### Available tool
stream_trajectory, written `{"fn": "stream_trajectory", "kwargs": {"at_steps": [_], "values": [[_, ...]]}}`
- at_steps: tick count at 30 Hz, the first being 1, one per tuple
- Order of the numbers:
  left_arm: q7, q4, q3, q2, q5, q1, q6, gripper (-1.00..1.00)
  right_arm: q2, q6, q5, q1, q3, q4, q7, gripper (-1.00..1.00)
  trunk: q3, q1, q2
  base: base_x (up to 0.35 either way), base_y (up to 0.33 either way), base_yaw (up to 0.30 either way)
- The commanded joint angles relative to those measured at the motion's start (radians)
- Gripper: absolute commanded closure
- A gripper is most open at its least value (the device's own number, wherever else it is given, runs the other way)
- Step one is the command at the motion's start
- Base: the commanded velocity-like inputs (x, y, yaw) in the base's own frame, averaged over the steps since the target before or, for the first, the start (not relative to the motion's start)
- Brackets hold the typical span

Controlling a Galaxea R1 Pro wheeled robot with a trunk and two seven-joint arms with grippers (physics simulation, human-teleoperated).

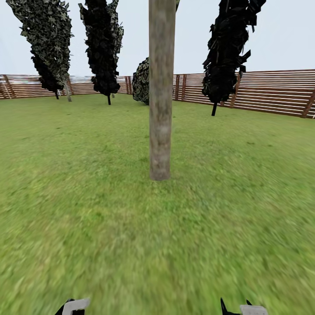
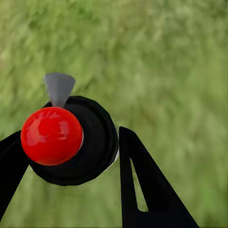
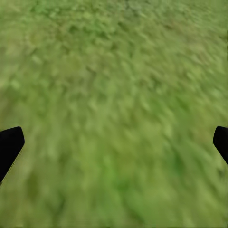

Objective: In the garden, pick up the pesticide atomizer on the floor and spray pesticide onto both trees until each tree trunk is fully covered.

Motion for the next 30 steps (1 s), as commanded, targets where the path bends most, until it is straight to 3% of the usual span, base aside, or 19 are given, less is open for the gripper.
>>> {"fn": "stream_trajectory", "kwargs": {"at_steps": [1,17,30], "values": [[0.002,0.001,0.000,0.000,0.001,-0.001,-0.003,1.00,0.000,-0.003,0.009,-0.001,-0.005,0.001,0.001,-1.00,-0.001,0.000,0.000,0.338,0.000,0.000],[0.002,0.001,0.001,0.000,0.001,-0.001,-0.003,1.00,0.000,-0.003,0.009,-0.001,-0.005,0.001,0.001,-1.00,-0.001,0.000,0.000,0.338,0.000,-0.005],[0.002,0.001,0.001,0.000,0.001,-0.001,-0.003,1.00,0.001,-0.003,0.009,-0.001,-0.005,0.001,0.001,-1.00,-0.001,0.000,0.000,0.338,0.000,-0.153]]}}
